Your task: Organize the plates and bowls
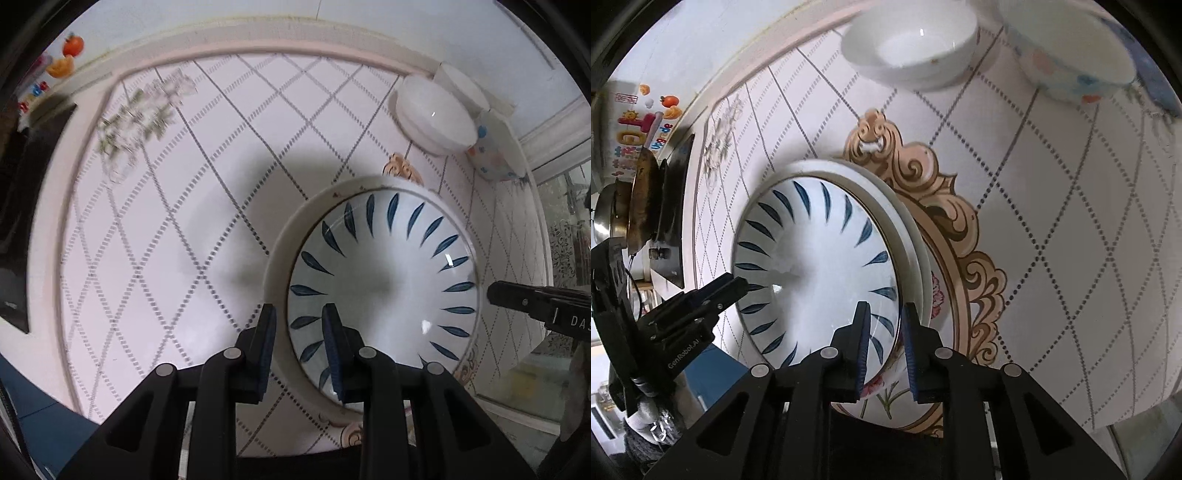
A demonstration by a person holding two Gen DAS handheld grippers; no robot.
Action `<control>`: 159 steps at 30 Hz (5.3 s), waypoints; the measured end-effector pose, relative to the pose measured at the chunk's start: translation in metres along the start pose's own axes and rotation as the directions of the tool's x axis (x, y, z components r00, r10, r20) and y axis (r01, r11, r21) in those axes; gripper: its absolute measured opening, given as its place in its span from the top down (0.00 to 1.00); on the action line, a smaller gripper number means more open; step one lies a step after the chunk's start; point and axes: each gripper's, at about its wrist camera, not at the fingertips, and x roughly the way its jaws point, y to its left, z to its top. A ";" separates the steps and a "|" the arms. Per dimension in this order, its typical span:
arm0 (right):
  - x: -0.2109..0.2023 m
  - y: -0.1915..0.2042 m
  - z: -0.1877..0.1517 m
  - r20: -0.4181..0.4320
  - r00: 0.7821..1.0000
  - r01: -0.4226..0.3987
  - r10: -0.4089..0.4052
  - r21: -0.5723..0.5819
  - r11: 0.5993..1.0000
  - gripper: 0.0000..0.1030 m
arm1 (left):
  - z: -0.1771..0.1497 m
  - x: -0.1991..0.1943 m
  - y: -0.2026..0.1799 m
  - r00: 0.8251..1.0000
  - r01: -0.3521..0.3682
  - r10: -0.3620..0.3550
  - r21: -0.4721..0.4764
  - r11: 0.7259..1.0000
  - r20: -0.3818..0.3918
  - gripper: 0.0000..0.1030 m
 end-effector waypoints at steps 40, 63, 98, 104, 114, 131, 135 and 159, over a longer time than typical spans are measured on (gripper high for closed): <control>-0.203 0.061 -0.162 0.437 0.900 0.023 0.006 -0.062 0.998 0.50 | -0.031 -0.181 -0.062 0.945 0.011 -0.011 0.000 1.000 0.328 0.60; -0.068 -0.056 0.238 0.070 0.995 0.079 -0.073 -0.098 0.992 0.61 | 0.177 0.074 -0.081 0.983 0.130 -0.163 -0.297 0.946 -0.088 0.60; -0.115 -0.057 0.143 0.027 0.998 0.053 -0.048 -0.209 0.977 0.90 | 0.123 -0.024 -0.154 0.994 0.098 -0.096 -0.049 0.994 0.045 0.88; -0.132 -0.085 0.091 0.036 0.999 0.044 -0.039 -0.168 0.985 0.90 | 0.091 -0.024 -0.185 0.994 0.102 -0.102 0.022 0.995 0.029 0.88; -0.116 -0.142 0.022 0.013 0.999 0.046 -0.045 -0.067 0.997 0.90 | 0.049 0.017 -0.221 0.995 0.091 -0.085 0.111 0.990 -0.056 0.88; -0.070 -0.190 -0.002 -0.036 0.999 0.026 -0.025 0.044 0.999 0.90 | 0.039 0.065 -0.242 0.986 0.048 -0.018 0.184 0.982 -0.165 0.88; -0.075 -0.197 0.003 -0.063 0.998 -0.013 0.019 0.094 0.995 0.86 | 0.053 0.039 -0.231 0.986 0.083 -0.060 0.143 0.986 -0.157 0.87; -0.065 -0.249 0.165 0.126 0.974 -0.216 0.188 0.269 0.939 0.55 | 0.207 0.104 -0.242 0.975 0.146 -0.145 -0.006 0.989 -0.166 0.69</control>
